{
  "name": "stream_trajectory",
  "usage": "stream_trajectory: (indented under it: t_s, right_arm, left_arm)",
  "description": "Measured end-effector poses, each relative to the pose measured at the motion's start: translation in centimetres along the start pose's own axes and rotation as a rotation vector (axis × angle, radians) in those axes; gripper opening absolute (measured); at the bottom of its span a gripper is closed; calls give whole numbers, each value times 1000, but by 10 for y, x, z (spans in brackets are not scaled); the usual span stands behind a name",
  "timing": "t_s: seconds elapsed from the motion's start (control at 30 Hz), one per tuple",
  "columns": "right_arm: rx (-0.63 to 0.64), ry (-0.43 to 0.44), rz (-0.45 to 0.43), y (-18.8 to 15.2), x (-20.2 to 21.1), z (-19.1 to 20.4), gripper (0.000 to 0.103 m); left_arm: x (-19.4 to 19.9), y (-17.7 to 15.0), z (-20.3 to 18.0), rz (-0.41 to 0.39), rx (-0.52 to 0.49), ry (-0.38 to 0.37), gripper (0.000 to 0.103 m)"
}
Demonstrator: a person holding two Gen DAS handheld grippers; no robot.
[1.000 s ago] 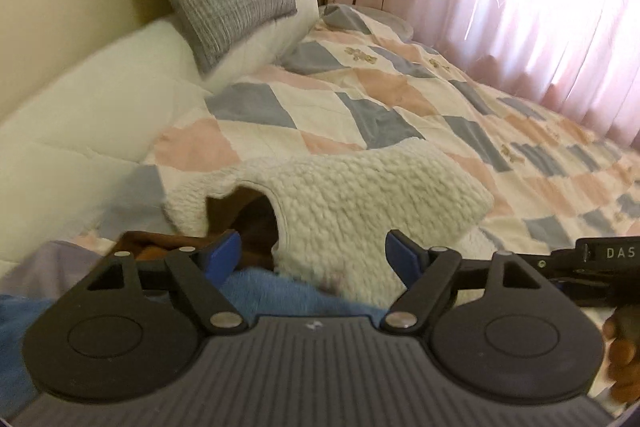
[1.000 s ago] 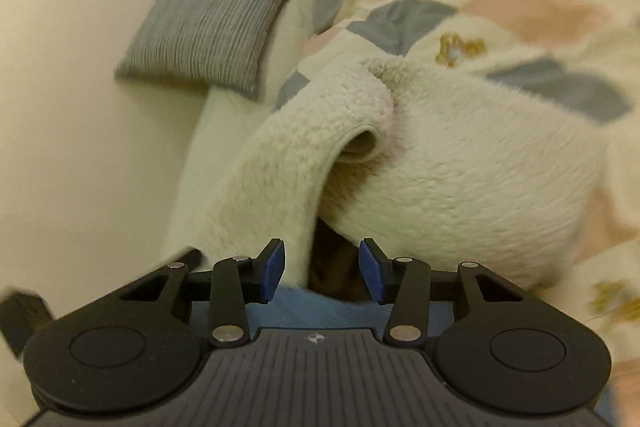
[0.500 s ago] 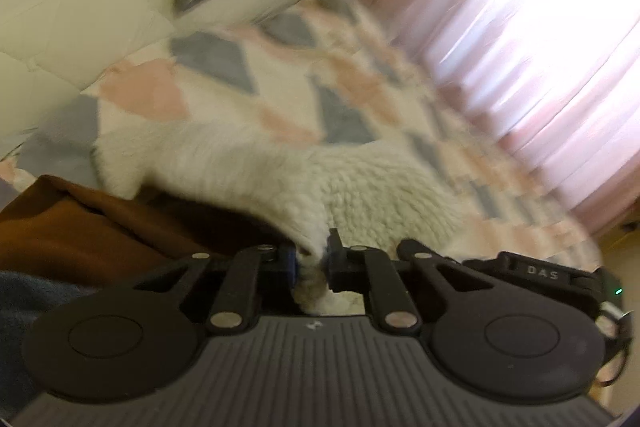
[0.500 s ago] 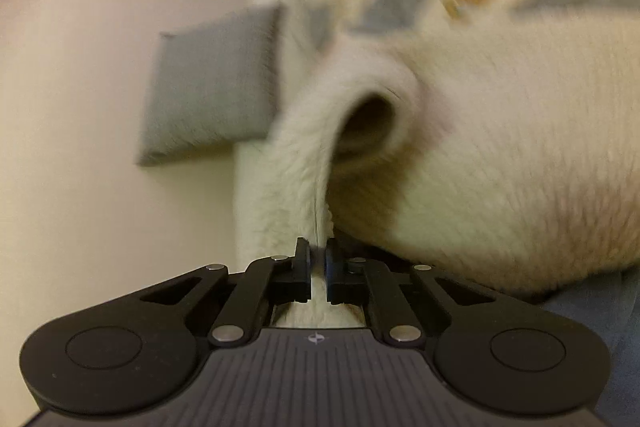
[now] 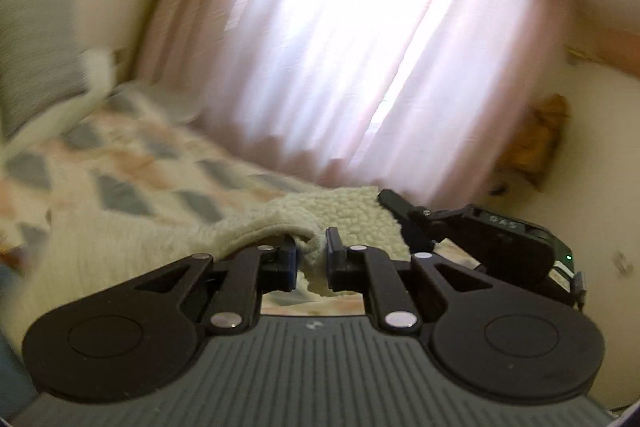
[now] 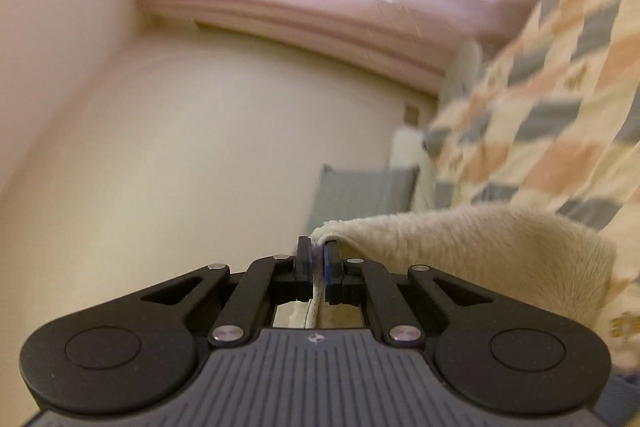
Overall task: Fold clothes
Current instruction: 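Lift the fleece vest up off the pile with both grippers, shaking it out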
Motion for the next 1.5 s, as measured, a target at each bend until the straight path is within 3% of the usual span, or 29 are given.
stream_trajectory:
  t_s: [0.13,0.23,0.3,0.47,0.53,0.6,0.7,0.77,0.87,0.97,1.07,1.17,1.33,1.47,1.5]
  right_arm:
    - [29,-44,-45,-15,124,9,5]
    - [7,-153,-43,-38,224,-10,5]
    - [-46,-277,-18,-60,286,-38,5]
    - [-226,-729,48,-109,437,-145,14]
    - [-240,-855,68,-119,485,-171,14]
    - [-179,-961,120,-124,515,-182,15]
    - [65,-1081,286,-131,519,-182,26]
    - [261,-1112,410,-146,513,-182,30]
    - [513,-1118,561,-169,490,-192,31]
    - [707,-1085,648,-207,476,-214,39]
    - [1018,-1066,720,-249,468,-254,43]
    - [1433,-1081,716,-281,457,-295,54]
    - [1968,-928,660,-310,453,-345,63]
    - [2208,-817,559,-314,439,-363,67]
    - [2259,-790,531,-314,435,-367,60]
  left_arm:
    - [-12,-98,-69,156,-8,-4,11]
    - [-20,-171,-121,273,-14,-8,13]
    - [-25,-220,-156,352,-17,-10,15]
    - [-35,-342,-243,547,-27,-15,18]
    - [-38,-389,-275,623,-29,-12,21]
    - [-33,-424,-281,661,-12,72,22]
    - [-30,-456,-282,700,-95,256,22]
    - [-24,-472,-289,705,-167,346,22]
    - [-36,-496,-281,700,-233,411,22]
    - [-69,-517,-263,677,-298,456,22]
    - [-101,-540,-240,623,-349,478,23]
    - [-134,-566,-210,573,-426,506,23]
    - [-156,-586,-175,457,-575,548,27]
    - [-162,-590,-167,323,-672,543,33]
    - [-164,-592,-166,298,-689,542,33]
Point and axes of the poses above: each gripper's, at about its wrist camera, not at the fingertips, and x roughly against the way its jaws point, z to its left, y to its top, the point moved 6 cm from there along -x, roughly the way its jaws point, and after that the axes turned 10 degrees about z, right-handed, at the moved point
